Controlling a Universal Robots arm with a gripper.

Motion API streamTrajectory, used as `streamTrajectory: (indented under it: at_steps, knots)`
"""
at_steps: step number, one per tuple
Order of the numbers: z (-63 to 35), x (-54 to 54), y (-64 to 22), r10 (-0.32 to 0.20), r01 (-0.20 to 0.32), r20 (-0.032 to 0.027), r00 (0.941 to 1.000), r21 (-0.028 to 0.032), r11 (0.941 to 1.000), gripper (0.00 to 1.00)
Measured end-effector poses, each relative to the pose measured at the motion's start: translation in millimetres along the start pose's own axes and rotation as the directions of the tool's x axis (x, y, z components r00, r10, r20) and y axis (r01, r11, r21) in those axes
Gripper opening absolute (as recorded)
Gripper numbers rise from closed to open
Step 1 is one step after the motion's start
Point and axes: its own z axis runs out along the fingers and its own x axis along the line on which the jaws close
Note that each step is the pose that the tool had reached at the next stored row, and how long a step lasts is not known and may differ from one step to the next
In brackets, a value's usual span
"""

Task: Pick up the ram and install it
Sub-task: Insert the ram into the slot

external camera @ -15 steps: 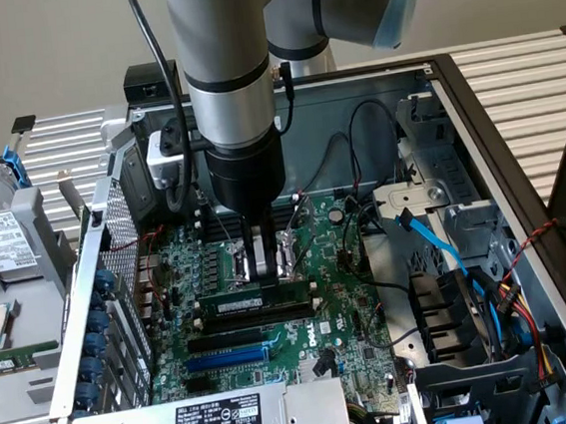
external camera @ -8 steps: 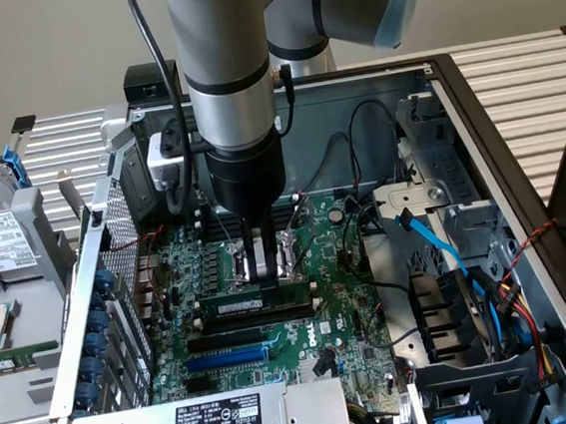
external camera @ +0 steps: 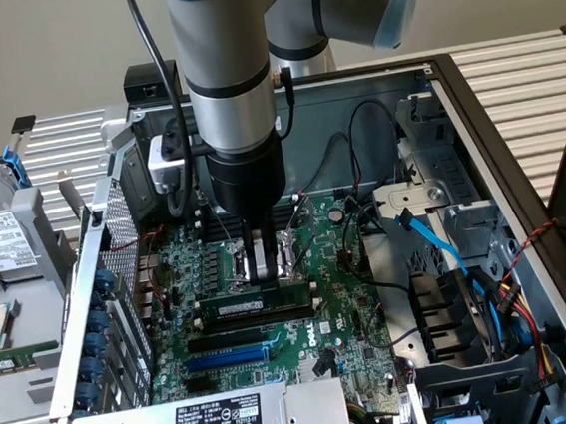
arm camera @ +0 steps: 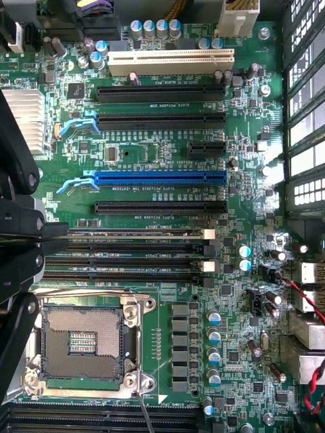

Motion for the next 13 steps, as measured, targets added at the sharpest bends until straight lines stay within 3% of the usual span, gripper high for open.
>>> streamTrajectory:
  at_steps: [13]
  knots:
    - [1.0,0.0,0.0,0.0,0.0,0.0005,1.0,-0.0001,1.0,0.12]
